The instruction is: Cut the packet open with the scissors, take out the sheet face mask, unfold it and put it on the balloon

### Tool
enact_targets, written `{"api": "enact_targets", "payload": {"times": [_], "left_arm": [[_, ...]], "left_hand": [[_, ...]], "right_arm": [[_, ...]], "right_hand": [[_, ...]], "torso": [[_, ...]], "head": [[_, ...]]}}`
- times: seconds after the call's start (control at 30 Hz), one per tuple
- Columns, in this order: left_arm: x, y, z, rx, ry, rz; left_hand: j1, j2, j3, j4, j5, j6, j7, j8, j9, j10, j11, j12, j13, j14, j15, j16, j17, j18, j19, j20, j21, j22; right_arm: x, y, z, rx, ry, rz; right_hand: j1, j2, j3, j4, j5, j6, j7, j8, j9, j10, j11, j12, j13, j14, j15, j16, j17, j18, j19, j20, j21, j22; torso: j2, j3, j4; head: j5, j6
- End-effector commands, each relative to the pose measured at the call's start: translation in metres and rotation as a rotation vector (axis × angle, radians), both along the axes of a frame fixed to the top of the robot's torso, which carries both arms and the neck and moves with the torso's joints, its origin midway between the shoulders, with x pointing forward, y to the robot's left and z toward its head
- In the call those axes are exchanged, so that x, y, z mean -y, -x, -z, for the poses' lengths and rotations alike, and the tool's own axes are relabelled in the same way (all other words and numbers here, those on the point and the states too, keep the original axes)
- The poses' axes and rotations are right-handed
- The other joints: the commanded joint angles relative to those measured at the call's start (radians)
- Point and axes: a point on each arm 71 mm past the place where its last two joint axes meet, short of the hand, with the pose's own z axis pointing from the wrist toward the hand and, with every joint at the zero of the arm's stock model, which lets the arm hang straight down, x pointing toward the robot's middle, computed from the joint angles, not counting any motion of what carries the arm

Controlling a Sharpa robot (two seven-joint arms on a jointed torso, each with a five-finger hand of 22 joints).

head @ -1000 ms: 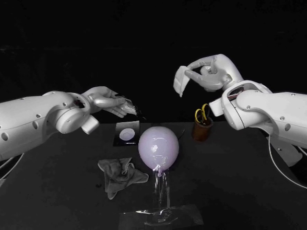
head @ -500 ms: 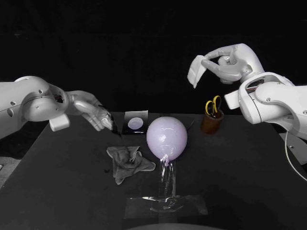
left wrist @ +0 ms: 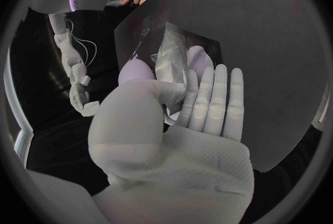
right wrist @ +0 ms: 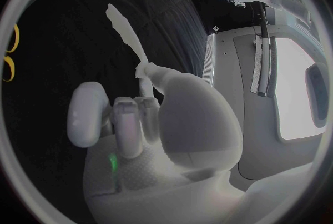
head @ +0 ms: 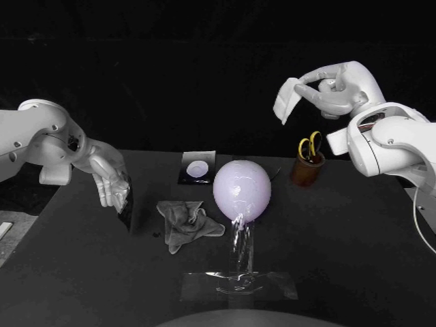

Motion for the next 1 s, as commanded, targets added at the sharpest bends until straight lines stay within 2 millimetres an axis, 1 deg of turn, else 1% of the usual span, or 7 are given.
{"api": "enact_targets", "payload": {"times": [0.03,0.57,0.67,0.7,0.73,0.77,1.0], "left_arm": [[0.008,0.002,0.004,-0.039,-0.108,0.087],[0.079,-0.015,0.028,0.088,-0.101,0.106],[0.086,-0.016,0.03,0.107,-0.094,0.099],[0.088,-0.017,0.031,0.116,-0.09,0.095],[0.09,-0.017,0.031,0.123,-0.086,0.091],[0.092,-0.017,0.031,0.13,-0.083,0.088],[0.104,-0.02,0.035,0.148,-0.074,0.086]], "left_hand": [[-0.014,-0.001,0.032,-0.032,0.002,0.007,-0.001,0.005,0.002,0.011,-0.003,0.004,0.001,0.011,0.0,0.006,0.002,0.01,0.006,-0.002,0.006,0.001],[-0.118,-0.079,-0.084,0.009,0.001,-0.01,0.0,0.004,0.009,0.007,0.0,-0.012,-0.002,0.003,0.003,-0.01,0.003,0.009,0.008,0.002,-0.011,-0.01],[-0.107,-0.064,-0.292,0.072,-0.005,-0.012,-0.002,-0.017,-0.005,-0.011,-0.002,-0.008,-0.001,-0.007,0.008,-0.022,0.0,0.01,0.005,0.006,-0.028,-0.015],[-0.076,-0.02,-0.433,0.118,0.008,-0.003,-0.008,-0.026,-0.014,-0.014,-0.006,-0.008,0.0,-0.009,0.013,-0.026,0.0,0.01,0.006,0.007,-0.035,-0.015],[-0.05,-0.033,-0.515,0.133,0.0,-0.01,0.0,-0.038,-0.021,-0.019,0.0,-0.009,-0.001,-0.011,0.009,-0.029,-0.001,0.01,0.007,0.007,-0.039,-0.015],[0.01,0.024,-0.718,0.128,0.0,-0.005,0.006,-0.072,-0.047,-0.026,0.0,-0.007,0.0,-0.012,0.012,-0.037,-0.002,0.01,0.009,0.008,-0.052,-0.014],[0.032,0.031,-0.876,0.135,0.001,-0.021,0.017,-0.111,-0.073,-0.037,0.013,-0.008,-0.001,-0.015,0.017,-0.051,-0.006,0.01,0.01,0.009,-0.069,-0.014]], "right_arm": [[-0.002,0.0,0.002,-0.002,0.007,-0.022],[-0.007,0.003,0.01,-0.022,0.007,-0.036],[-0.007,0.003,0.011,-0.025,0.007,-0.038],[-0.007,0.003,0.011,-0.026,0.007,-0.038],[-0.007,0.003,0.011,-0.026,0.007,-0.038],[-0.007,0.003,0.012,-0.027,0.007,-0.038],[-0.009,0.004,0.014,-0.033,0.007,-0.044]], "right_hand": [[0.009,0.001,0.0,-0.006,0.003,0.004,0.001,0.007,0.037,0.085,-0.002,-0.003,0.243,0.108,-0.005,0.005,0.263,0.005,-0.009,0.001,-0.004,0.176],[0.01,0.001,0.0,-0.007,0.003,0.003,0.001,0.008,0.038,0.084,-0.002,-0.003,0.243,0.108,-0.005,0.005,0.263,0.005,-0.009,0.001,-0.005,0.176],[0.01,0.001,0.0,-0.007,0.003,0.003,0.001,0.008,0.038,0.084,-0.002,-0.003,0.243,0.108,-0.005,0.005,0.263,0.005,-0.009,0.001,-0.005,0.176],[0.01,0.001,0.0,-0.007,0.003,0.003,0.001,0.008,0.038,0.084,-0.002,-0.003,0.243,0.108,-0.005,0.005,0.263,0.005,-0.009,0.001,-0.005,0.176],[0.01,0.001,0.0,-0.007,0.003,0.003,0.001,0.008,0.038,0.084,-0.002,-0.003,0.243,0.108,-0.005,0.005,0.263,0.005,-0.009,0.001,-0.005,0.176],[0.01,0.001,0.0,-0.007,0.003,0.003,0.001,0.008,0.038,0.084,-0.002,-0.003,0.243,0.108,-0.005,0.005,0.263,0.005,-0.009,0.001,-0.005,0.176],[0.011,0.0,0.0,-0.008,0.003,0.002,0.001,0.009,0.038,0.084,-0.002,-0.004,0.243,0.108,-0.005,0.005,0.263,0.006,-0.01,0.001,-0.008,0.175]], "torso": [[0.001,0.0002,-0.0015],[0.003,0.0025,-0.0048],[0.001,0.0015,-0.0032],[0.002,0.0012,-0.0029],[0.002,0.0012,-0.0025],[0.001,0.001,-0.0021],[0.0,0.0002,-0.0023]], "head": [[0.001,-0.005],[-0.005,-0.019],[-0.009,-0.021],[-0.009,-0.021],[-0.009,-0.021],[-0.01,-0.021],[-0.014,-0.021]]}}
